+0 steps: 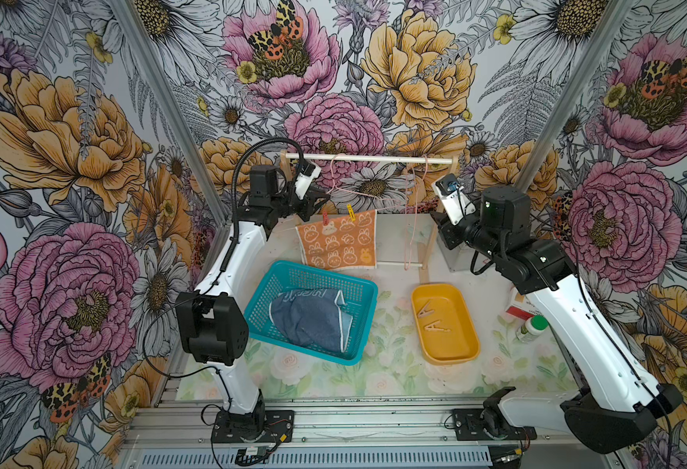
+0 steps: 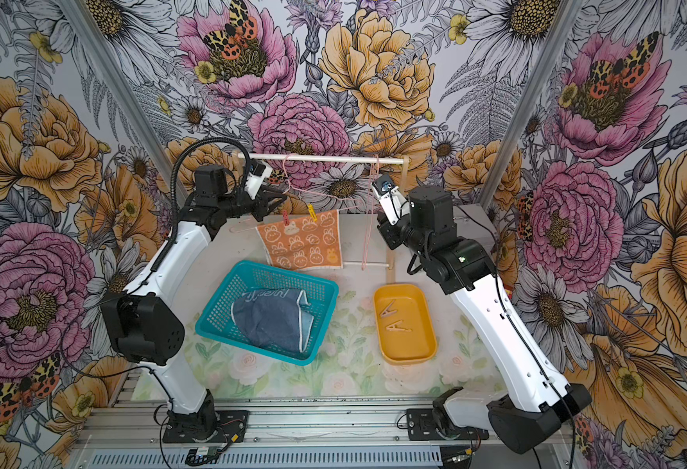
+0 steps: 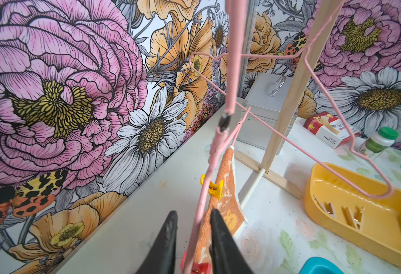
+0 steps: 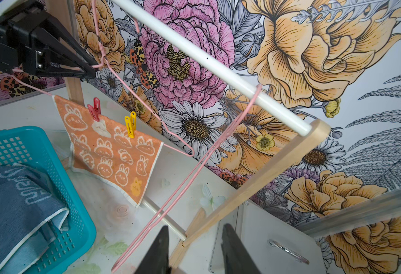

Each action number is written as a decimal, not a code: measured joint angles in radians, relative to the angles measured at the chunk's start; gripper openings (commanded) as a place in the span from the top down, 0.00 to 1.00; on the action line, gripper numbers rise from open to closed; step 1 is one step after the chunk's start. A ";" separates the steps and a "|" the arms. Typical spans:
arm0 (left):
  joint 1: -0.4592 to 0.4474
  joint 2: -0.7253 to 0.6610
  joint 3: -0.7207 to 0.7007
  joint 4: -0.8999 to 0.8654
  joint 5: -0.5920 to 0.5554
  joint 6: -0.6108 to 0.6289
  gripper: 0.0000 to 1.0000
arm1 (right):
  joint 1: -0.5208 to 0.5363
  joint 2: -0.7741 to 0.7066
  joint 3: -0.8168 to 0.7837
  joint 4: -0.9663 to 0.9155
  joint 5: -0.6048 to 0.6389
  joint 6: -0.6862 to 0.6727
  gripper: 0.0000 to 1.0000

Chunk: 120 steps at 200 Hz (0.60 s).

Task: Remove the clothespins securing towels to the hanger
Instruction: Pick up the hanger from the clothesline.

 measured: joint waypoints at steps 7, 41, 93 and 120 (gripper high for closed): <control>0.000 0.000 0.000 -0.002 0.004 0.000 0.94 | 0.000 0.000 0.000 0.000 0.000 0.000 0.62; -0.001 0.001 0.002 -0.010 0.010 -0.004 1.00 | 0.000 0.000 0.000 0.000 0.000 0.000 0.62; -0.001 0.001 0.012 -0.021 0.010 -0.006 1.00 | 0.000 0.000 0.000 0.000 0.000 0.000 0.62; -0.001 0.001 0.048 -0.044 0.010 -0.024 1.00 | 0.000 0.000 0.000 0.000 -0.006 -0.003 0.63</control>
